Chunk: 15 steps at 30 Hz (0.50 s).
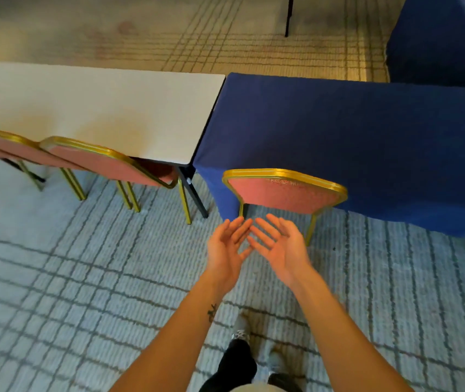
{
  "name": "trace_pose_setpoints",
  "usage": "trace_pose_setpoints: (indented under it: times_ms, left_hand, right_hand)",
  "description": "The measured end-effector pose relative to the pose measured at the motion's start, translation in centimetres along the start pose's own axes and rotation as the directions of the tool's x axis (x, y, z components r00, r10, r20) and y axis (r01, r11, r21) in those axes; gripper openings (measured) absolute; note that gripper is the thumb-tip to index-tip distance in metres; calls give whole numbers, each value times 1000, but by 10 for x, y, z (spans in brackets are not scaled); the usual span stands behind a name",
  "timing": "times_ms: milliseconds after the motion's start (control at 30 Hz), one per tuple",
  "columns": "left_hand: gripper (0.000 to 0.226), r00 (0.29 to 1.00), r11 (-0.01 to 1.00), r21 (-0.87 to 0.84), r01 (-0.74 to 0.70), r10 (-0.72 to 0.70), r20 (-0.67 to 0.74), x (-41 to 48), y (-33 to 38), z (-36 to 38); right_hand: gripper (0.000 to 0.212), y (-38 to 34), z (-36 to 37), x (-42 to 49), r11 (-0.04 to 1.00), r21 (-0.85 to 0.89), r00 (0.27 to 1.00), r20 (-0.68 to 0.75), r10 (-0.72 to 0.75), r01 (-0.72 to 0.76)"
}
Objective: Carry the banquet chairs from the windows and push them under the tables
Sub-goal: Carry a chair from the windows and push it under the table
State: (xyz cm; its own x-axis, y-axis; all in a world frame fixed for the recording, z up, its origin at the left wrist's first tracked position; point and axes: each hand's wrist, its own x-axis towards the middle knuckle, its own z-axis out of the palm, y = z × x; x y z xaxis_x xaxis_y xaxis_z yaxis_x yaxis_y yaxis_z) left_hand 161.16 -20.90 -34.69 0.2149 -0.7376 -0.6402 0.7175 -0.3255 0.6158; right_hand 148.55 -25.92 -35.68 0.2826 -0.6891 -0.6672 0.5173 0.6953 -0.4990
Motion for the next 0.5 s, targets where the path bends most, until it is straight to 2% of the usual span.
trace_pose_setpoints:
  times_ms: [200,333,433,500]
  left_hand:
    - [51,978,952,-235,-194,168,-127,-85,10,-60]
    - [52,965,931,-266,-251,218,-146,-125,6,-81]
    - [52,940,882,-333,-335,288,-183,-169,4,-111]
    - [54,907,841,-354,-410,335,-255,-205,1,-147]
  right_hand:
    - [43,25,24,-60,975,-220,969,230,89,-38]
    - [41,37,38,-86,961,-269,942,303,146,-63]
    - [42,66,59,-112,928,-362,902,365,231,-92]
    - [44,102,78,-135,897,-422,854,410,320,-133]
